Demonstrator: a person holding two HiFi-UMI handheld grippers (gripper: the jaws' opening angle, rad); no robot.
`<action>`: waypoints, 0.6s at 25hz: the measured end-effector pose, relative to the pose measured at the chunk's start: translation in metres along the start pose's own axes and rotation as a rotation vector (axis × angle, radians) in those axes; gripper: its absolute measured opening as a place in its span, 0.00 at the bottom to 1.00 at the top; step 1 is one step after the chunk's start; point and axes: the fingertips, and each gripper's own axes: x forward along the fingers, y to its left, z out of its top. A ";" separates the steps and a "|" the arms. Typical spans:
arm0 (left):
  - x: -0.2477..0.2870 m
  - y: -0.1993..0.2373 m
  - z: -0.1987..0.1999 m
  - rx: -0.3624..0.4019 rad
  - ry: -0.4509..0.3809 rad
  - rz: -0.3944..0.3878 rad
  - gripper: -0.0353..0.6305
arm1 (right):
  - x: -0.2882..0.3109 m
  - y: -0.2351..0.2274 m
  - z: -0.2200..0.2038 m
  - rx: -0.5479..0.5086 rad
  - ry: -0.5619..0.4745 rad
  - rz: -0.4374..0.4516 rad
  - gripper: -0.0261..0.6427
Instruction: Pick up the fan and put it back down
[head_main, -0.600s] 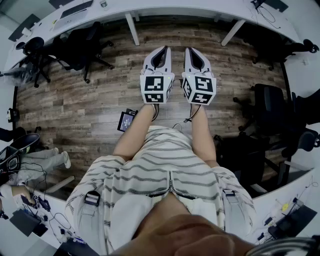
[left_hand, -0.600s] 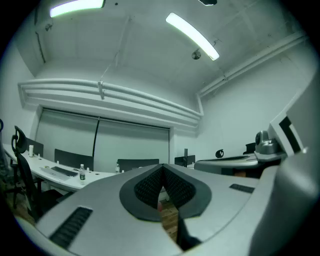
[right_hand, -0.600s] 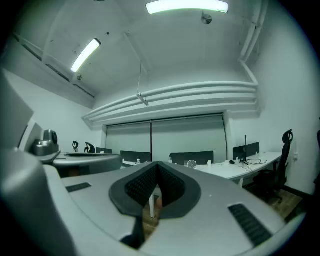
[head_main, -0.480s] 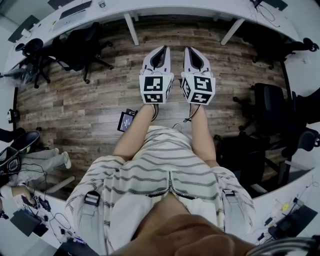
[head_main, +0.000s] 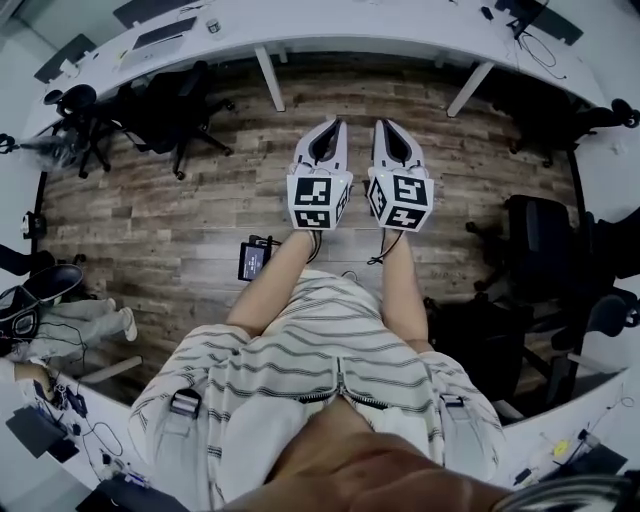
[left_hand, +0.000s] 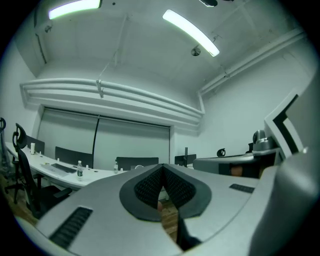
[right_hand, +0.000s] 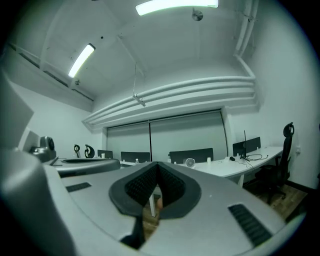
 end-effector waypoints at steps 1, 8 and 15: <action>0.002 -0.003 -0.002 -0.001 0.002 0.004 0.06 | 0.000 -0.004 0.000 0.002 0.000 0.003 0.06; 0.028 0.003 -0.018 -0.013 0.025 0.035 0.06 | 0.019 -0.022 -0.010 0.025 0.011 0.009 0.06; 0.109 0.037 -0.036 -0.022 0.023 0.024 0.06 | 0.106 -0.051 -0.024 0.012 0.023 0.020 0.06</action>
